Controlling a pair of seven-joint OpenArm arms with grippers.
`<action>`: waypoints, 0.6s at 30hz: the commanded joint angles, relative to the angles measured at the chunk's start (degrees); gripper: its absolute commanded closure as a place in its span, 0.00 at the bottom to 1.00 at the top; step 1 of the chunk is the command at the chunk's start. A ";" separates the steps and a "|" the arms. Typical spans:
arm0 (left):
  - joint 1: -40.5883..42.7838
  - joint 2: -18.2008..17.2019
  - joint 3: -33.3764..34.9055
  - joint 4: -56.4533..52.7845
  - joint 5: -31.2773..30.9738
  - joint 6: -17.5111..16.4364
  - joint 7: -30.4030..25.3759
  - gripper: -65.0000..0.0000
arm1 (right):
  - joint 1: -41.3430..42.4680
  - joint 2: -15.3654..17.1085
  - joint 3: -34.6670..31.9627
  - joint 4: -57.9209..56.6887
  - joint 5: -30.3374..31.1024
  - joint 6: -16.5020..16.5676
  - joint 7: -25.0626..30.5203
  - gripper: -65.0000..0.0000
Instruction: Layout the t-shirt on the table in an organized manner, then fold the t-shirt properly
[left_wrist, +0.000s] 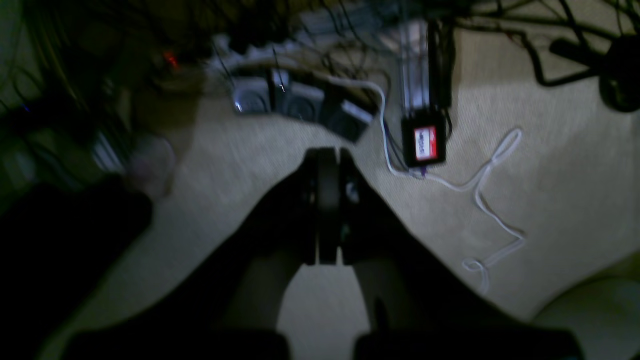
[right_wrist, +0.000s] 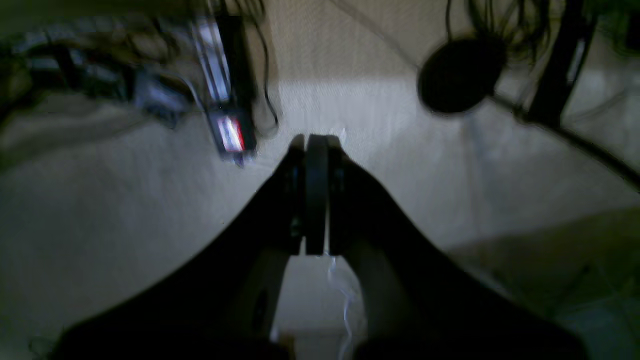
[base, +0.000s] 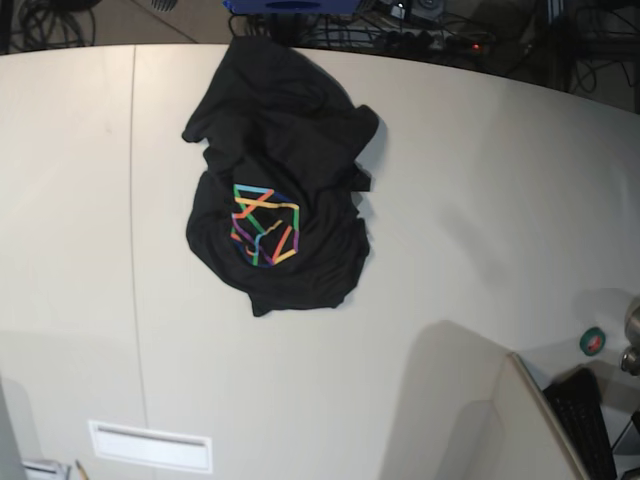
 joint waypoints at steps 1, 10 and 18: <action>2.29 -1.15 -0.23 2.47 0.08 0.09 -0.46 1.00 | -2.12 -0.03 0.21 2.43 0.23 0.20 0.73 1.00; 15.48 -6.07 -0.93 26.12 -0.01 0.09 -0.54 1.00 | -8.27 -2.41 5.13 22.03 0.23 0.20 -4.90 1.00; 16.71 -6.42 -1.02 39.13 -1.59 0.09 -0.10 1.00 | -7.66 -2.41 7.59 39.97 0.23 0.47 -5.34 1.00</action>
